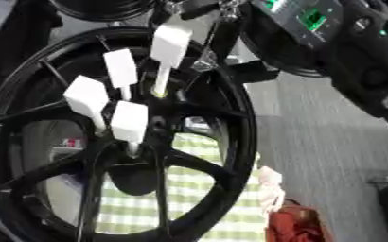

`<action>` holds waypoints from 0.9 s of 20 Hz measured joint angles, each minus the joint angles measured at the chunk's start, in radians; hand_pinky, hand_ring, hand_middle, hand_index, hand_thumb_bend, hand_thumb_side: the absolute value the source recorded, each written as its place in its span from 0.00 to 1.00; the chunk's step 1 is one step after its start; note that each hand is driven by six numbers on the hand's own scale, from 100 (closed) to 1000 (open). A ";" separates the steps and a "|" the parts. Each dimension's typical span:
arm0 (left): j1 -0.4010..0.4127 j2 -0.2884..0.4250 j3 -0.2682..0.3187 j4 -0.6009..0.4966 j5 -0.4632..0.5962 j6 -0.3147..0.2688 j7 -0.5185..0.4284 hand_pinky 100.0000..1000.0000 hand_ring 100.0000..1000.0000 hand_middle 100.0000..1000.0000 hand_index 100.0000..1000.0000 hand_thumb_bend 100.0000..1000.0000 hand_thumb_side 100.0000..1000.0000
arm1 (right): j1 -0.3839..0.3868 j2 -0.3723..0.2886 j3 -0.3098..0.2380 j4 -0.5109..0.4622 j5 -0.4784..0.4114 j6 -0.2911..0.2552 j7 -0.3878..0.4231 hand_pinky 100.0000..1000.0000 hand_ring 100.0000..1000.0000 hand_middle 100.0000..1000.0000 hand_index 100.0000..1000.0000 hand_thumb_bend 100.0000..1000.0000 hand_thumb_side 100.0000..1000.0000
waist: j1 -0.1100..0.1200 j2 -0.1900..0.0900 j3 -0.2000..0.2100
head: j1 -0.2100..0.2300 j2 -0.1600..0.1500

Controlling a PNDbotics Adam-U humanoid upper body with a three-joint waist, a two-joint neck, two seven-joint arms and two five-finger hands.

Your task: Pull the pin out of the wheel hub.

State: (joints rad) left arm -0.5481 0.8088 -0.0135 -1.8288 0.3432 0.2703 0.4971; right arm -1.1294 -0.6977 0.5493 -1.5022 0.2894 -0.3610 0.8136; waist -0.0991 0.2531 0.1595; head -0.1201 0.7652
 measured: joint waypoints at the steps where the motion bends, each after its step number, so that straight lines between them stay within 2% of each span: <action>1: 0.004 0.000 0.000 0.000 0.000 -0.001 0.001 0.79 0.79 0.79 0.81 0.73 0.76 | -0.001 -0.009 -0.015 -0.001 -0.002 0.003 0.003 0.93 0.81 0.43 0.47 0.00 0.00 | 0.000 -0.001 -0.003 | 0.003 0.000; 5: 0.016 0.003 0.006 0.001 0.000 -0.002 0.003 0.79 0.79 0.79 0.81 0.73 0.75 | 0.020 -0.071 -0.102 -0.003 -0.011 0.008 0.005 0.93 0.81 0.44 0.48 0.00 0.00 | 0.000 -0.003 -0.017 | 0.016 0.000; 9: 0.034 0.018 0.012 0.006 -0.001 -0.005 0.007 0.79 0.79 0.79 0.81 0.73 0.75 | 0.093 -0.166 -0.227 0.020 0.016 0.041 -0.036 0.94 0.81 0.50 0.50 0.01 0.00 | 0.001 -0.004 -0.031 | 0.039 0.000; 13: 0.043 0.025 0.017 0.006 -0.001 -0.005 0.013 0.79 0.79 0.79 0.81 0.73 0.75 | 0.180 -0.248 -0.356 0.128 0.124 0.099 -0.113 0.94 0.81 0.52 0.50 0.01 0.00 | 0.006 -0.005 -0.037 | 0.060 0.000; 18: 0.046 0.026 0.017 0.007 -0.001 -0.005 0.014 0.79 0.80 0.79 0.81 0.73 0.75 | 0.250 -0.288 -0.474 0.295 0.250 0.154 -0.221 0.93 0.80 0.52 0.51 0.00 0.00 | 0.018 -0.005 -0.037 | 0.073 0.000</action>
State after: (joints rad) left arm -0.5025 0.8349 0.0039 -1.8223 0.3417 0.2649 0.5114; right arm -0.8799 -0.9858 0.0756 -1.2074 0.5392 -0.2066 0.5930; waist -0.0812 0.2484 0.1227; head -0.0467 0.7652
